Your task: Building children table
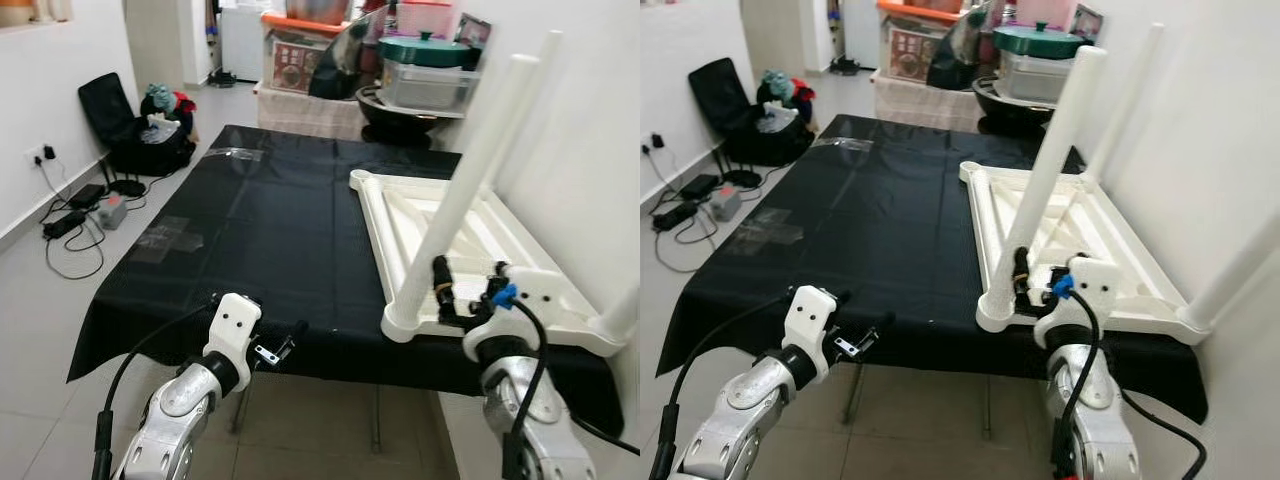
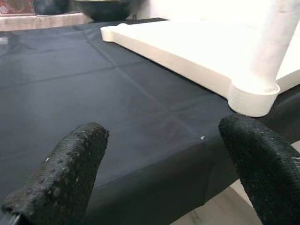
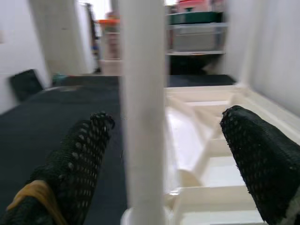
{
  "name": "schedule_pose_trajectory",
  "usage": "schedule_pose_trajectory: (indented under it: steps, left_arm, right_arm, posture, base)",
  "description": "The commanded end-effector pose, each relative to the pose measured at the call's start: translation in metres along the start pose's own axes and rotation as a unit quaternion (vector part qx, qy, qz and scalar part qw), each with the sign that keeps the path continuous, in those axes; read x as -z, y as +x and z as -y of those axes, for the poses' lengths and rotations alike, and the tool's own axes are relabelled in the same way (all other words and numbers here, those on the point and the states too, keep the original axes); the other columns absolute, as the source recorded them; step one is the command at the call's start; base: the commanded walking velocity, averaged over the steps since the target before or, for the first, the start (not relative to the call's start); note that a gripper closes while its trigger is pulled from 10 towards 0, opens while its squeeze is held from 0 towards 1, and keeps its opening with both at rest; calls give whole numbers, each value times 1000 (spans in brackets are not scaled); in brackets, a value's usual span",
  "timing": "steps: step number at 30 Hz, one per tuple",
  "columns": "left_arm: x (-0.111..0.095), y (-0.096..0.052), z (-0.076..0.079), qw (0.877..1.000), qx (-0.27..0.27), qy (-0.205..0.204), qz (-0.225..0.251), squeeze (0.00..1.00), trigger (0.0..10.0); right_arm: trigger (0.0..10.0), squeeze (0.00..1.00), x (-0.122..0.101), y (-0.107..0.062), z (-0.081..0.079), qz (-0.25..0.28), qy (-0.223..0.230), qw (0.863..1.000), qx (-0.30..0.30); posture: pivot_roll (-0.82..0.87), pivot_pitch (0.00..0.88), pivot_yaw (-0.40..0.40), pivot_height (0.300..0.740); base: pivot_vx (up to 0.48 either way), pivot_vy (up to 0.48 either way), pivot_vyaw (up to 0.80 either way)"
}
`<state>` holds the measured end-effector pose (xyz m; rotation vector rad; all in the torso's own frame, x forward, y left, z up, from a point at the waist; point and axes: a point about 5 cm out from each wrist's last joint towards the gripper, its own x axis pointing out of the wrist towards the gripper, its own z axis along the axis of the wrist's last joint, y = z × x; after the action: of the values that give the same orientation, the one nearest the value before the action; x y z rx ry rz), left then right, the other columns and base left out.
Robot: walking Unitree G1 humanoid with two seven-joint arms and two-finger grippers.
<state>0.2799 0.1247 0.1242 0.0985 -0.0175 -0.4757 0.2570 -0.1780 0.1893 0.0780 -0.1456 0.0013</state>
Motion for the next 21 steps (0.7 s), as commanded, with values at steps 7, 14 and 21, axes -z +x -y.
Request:
schedule_pose_trajectory:
  steps: [7, 14, 21]
  left_arm:
    - [1, 0, -15, 999, -44, -1, -2, 0, 10000]
    - [0, 1, -21, 998, -60, 5, -2, 0, 10000]
    - [1, 2, -28, 996, -86, 4, -3, 0, 10000]
  right_arm:
    - [10000, 1000, 10, -21, -16, -42, -11, 992, -115]
    - [10000, 1000, 17, -17, 3, -63, -28, 998, -12]
    - [10000, 1000, 14, -16, 7, -56, -16, 998, 2]
  posture:
    - [20, 0, -89, 740]
    - [18, 0, -82, 740]
    - [16, 0, -80, 740]
  base:
    - [0, 0, 0]
    - [0, 0, 0]
    - [0, 0, 0]
